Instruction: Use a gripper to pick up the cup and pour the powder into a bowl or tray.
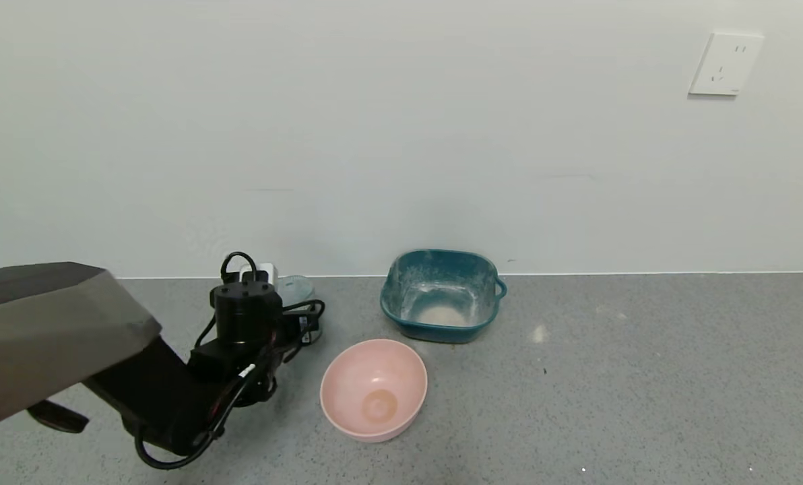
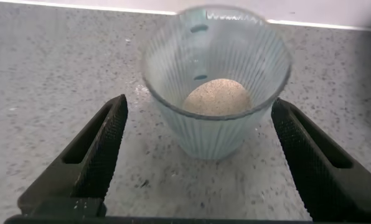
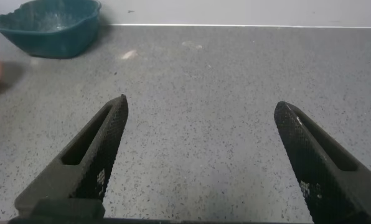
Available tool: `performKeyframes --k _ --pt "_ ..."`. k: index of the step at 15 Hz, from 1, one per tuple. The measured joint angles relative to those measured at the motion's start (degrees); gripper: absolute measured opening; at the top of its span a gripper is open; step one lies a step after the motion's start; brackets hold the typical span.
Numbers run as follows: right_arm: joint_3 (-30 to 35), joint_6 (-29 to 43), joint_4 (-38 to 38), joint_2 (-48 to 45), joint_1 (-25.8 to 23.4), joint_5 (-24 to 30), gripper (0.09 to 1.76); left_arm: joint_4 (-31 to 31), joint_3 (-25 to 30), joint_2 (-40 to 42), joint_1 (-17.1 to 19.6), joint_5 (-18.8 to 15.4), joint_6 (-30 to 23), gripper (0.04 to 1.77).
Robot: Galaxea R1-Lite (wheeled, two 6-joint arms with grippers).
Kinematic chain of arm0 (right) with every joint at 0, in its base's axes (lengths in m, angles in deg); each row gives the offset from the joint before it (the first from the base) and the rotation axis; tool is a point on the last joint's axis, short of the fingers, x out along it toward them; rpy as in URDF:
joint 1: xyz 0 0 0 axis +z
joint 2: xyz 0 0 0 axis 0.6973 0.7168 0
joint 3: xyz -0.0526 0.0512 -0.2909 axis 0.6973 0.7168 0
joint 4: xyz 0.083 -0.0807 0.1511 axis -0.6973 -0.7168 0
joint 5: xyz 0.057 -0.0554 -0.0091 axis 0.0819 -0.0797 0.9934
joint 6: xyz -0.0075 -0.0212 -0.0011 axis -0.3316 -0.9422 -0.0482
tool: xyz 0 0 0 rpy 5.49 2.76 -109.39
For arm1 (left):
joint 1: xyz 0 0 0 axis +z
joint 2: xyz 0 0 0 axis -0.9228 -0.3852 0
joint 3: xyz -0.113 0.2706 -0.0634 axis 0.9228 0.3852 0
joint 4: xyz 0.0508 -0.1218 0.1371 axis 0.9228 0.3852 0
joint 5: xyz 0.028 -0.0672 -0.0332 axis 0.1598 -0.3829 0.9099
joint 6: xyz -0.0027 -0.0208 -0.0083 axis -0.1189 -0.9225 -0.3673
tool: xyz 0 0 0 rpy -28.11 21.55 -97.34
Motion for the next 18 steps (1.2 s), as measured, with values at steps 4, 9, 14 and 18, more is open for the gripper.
performKeyframes --k 4,9,14,18 --pt "0.00 0.02 0.00 0.00 0.00 0.00 1.71 16.29 1.55 17.53 -0.72 -1.91 0.44 1.68" --pt "0.00 0.02 0.00 0.00 0.00 0.02 1.71 39.39 1.46 42.31 -1.66 -9.70 2.78 1.69" --pt "0.00 0.02 -0.02 0.00 0.00 0.02 1.71 51.92 3.61 63.04 -1.85 -16.24 4.83 1.70" --pt "0.00 0.00 0.00 0.00 0.00 0.00 1.71 57.69 7.02 74.20 -1.10 -15.99 5.62 1.71"
